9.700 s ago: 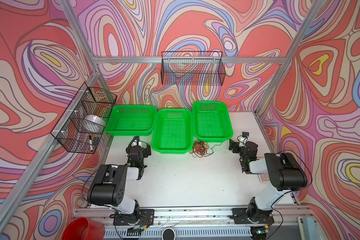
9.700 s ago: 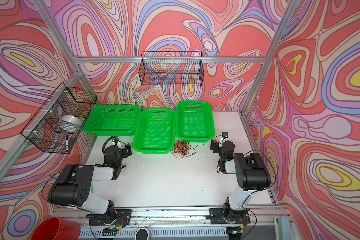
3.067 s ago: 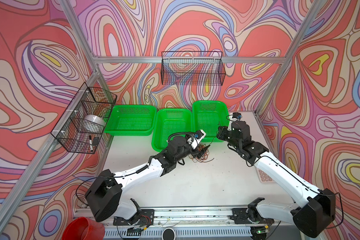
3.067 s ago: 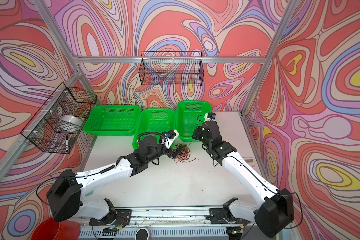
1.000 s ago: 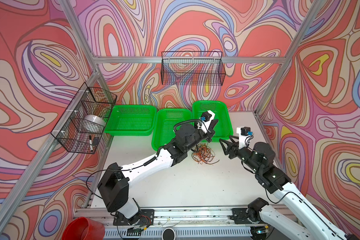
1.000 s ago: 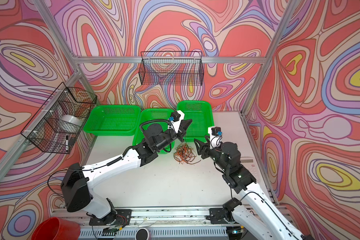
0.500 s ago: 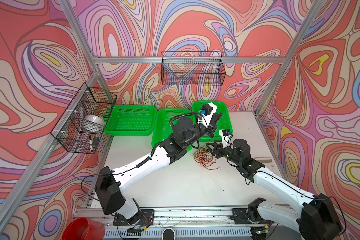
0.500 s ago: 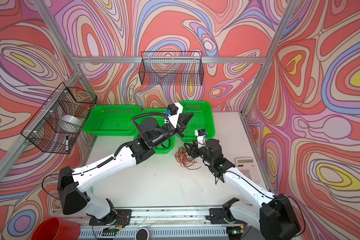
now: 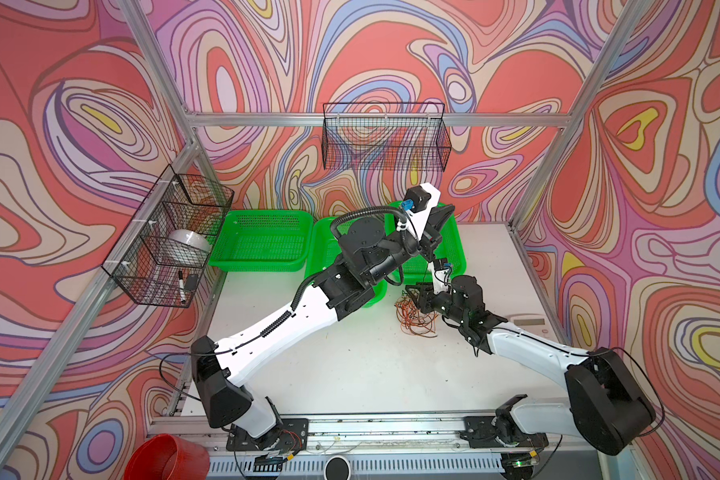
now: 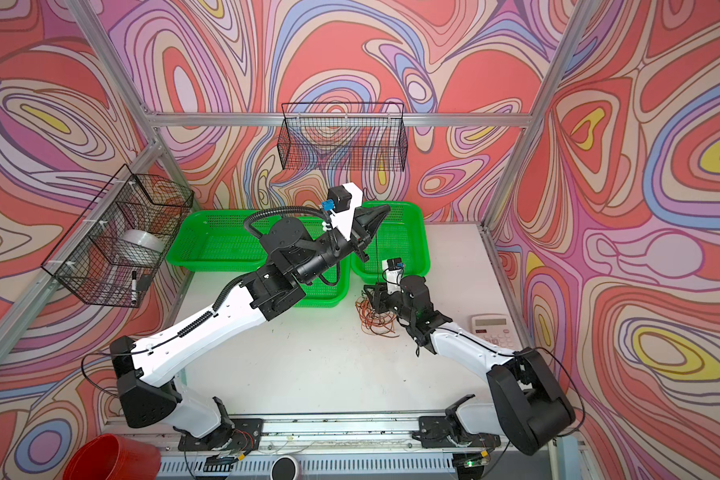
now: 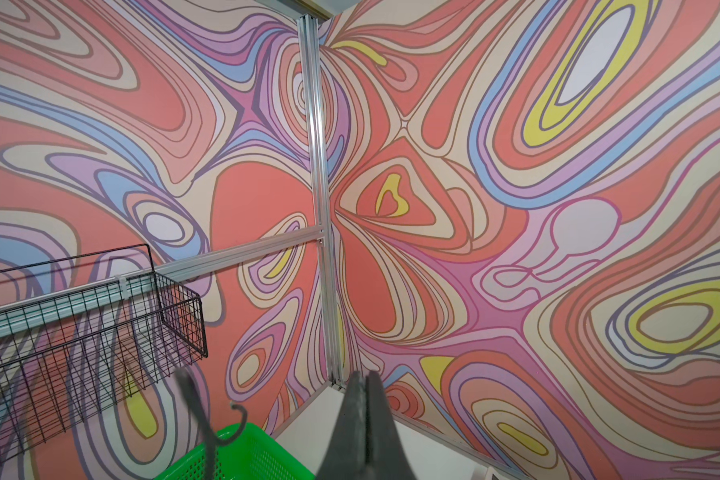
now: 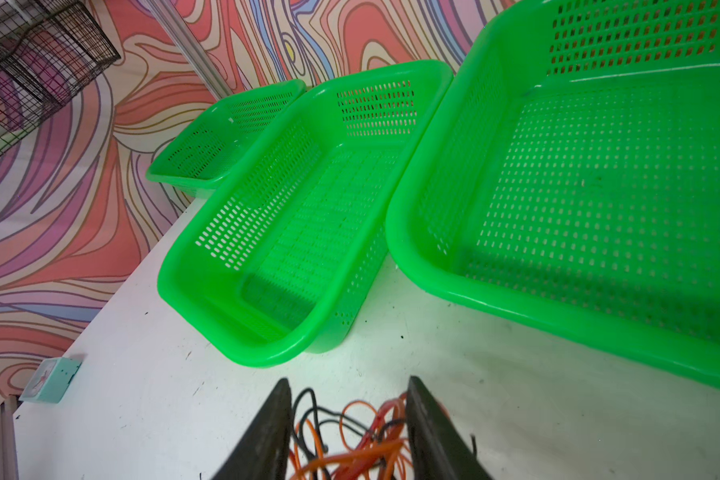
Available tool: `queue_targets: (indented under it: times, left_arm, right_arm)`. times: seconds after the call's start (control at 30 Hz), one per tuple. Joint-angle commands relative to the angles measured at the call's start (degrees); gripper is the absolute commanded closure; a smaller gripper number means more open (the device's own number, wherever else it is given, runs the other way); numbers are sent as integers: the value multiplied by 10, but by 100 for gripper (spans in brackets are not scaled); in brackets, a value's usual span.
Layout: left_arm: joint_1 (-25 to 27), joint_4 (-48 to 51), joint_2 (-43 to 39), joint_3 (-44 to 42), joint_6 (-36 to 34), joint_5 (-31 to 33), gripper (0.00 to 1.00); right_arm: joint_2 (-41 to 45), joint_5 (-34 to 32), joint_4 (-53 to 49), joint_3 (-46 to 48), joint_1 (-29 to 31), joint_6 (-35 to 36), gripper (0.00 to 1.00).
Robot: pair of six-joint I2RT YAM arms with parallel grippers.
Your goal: Untangle the cables
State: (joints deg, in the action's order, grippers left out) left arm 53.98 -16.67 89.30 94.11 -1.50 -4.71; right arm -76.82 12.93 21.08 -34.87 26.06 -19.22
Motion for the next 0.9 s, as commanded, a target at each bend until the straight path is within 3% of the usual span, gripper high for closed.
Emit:
queue_targets:
  times: [0.0,0.27,0.37,0.73,0.87]
  left_arm:
    - [4,-2,3,37,-6,-7,100]
    - [5,28,18,100,-19,5,100]
    - [5,31,17,109,-29,9,100]
    - [4,36,-4,67,-36,40,100]
    - [4,29,-3,60,-35,46,100]
  right_arm:
    - [-22,-7,15,26,1,-11,57]
    - [-70,-33,28,40,1,-15,56]
    - [-65,-36,31,43,1,-13,47]
    - [98,26,-6,46,1,56,29]
    - [126,42,-22,36,2,68,30]
